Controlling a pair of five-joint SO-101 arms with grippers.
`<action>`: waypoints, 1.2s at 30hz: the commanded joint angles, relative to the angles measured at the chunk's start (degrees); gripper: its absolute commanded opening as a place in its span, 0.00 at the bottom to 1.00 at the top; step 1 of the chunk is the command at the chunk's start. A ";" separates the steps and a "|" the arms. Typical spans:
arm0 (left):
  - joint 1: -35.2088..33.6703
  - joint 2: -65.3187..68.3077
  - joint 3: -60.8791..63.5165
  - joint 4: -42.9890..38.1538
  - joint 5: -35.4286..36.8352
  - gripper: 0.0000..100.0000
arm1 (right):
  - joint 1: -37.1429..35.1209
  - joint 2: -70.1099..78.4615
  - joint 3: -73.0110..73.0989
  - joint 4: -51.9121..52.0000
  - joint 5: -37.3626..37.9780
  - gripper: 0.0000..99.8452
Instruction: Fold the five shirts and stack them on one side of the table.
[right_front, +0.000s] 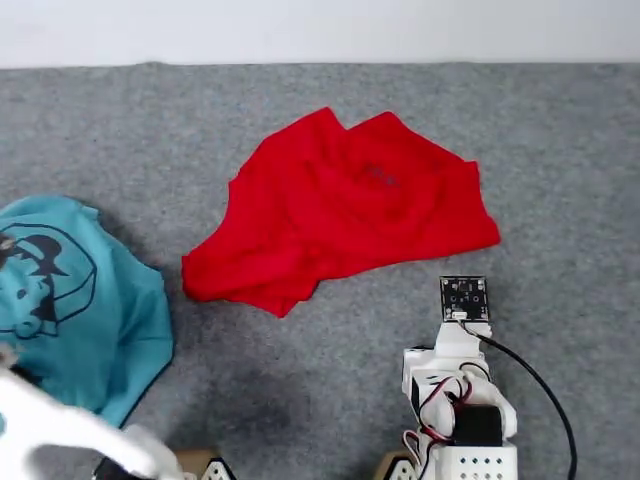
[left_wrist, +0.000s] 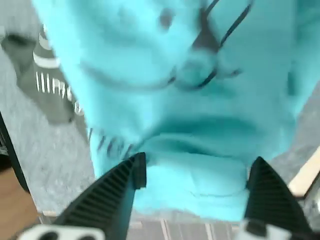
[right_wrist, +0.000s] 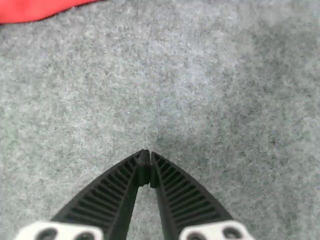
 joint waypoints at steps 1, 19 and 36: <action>8.09 -5.98 0.92 1.49 5.27 0.32 | 0.04 -0.40 0.88 0.22 0.53 0.01; 15.56 -3.43 -11.56 -24.26 43.96 0.32 | 0.04 -0.40 0.88 0.22 0.53 0.01; 46.24 5.10 -14.55 -15.38 56.53 0.32 | 0.04 -0.40 0.88 0.22 0.53 0.01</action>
